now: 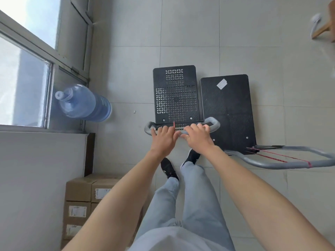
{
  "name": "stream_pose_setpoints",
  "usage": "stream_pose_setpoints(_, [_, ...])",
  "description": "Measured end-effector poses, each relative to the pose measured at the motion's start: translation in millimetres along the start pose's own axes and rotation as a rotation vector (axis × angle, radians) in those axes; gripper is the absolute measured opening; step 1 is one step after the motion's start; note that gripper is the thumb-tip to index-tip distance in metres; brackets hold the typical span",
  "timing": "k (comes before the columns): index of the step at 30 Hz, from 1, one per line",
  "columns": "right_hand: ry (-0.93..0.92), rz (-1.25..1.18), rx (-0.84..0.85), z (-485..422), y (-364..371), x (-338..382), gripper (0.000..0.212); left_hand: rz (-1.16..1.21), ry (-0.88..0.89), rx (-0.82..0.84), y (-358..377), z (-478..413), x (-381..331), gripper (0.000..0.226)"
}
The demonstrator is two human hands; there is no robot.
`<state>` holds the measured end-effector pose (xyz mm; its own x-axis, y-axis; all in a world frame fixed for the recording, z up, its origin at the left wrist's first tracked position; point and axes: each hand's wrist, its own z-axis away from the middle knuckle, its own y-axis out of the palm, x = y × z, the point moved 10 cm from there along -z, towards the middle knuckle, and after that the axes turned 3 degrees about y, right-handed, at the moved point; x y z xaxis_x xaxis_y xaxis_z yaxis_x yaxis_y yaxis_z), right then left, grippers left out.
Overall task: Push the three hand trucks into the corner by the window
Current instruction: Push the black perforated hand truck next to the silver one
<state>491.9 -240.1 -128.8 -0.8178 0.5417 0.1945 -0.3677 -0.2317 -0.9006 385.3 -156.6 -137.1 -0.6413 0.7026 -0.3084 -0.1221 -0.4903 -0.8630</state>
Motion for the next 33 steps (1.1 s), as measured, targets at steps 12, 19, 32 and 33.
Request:
stream_pose_setpoints(12, [-0.041,0.001,0.069,-139,-72,-10,0.050,-0.027,-0.163,0.135,-73,-128,16,0.045])
stream_pose_setpoints(19, [-0.029,-0.022,0.152,-228,-111,-22,0.050,0.003,-0.183,0.158,-116,-214,27,0.043])
stream_pose_setpoints(32, [0.028,0.016,0.167,-425,-193,-45,0.049,0.068,-0.153,0.146,-212,-404,59,0.049])
stream_pose_setpoints(33, [0.036,0.008,0.164,-443,-201,-44,0.049,0.073,-0.150,0.140,-222,-421,64,0.049])
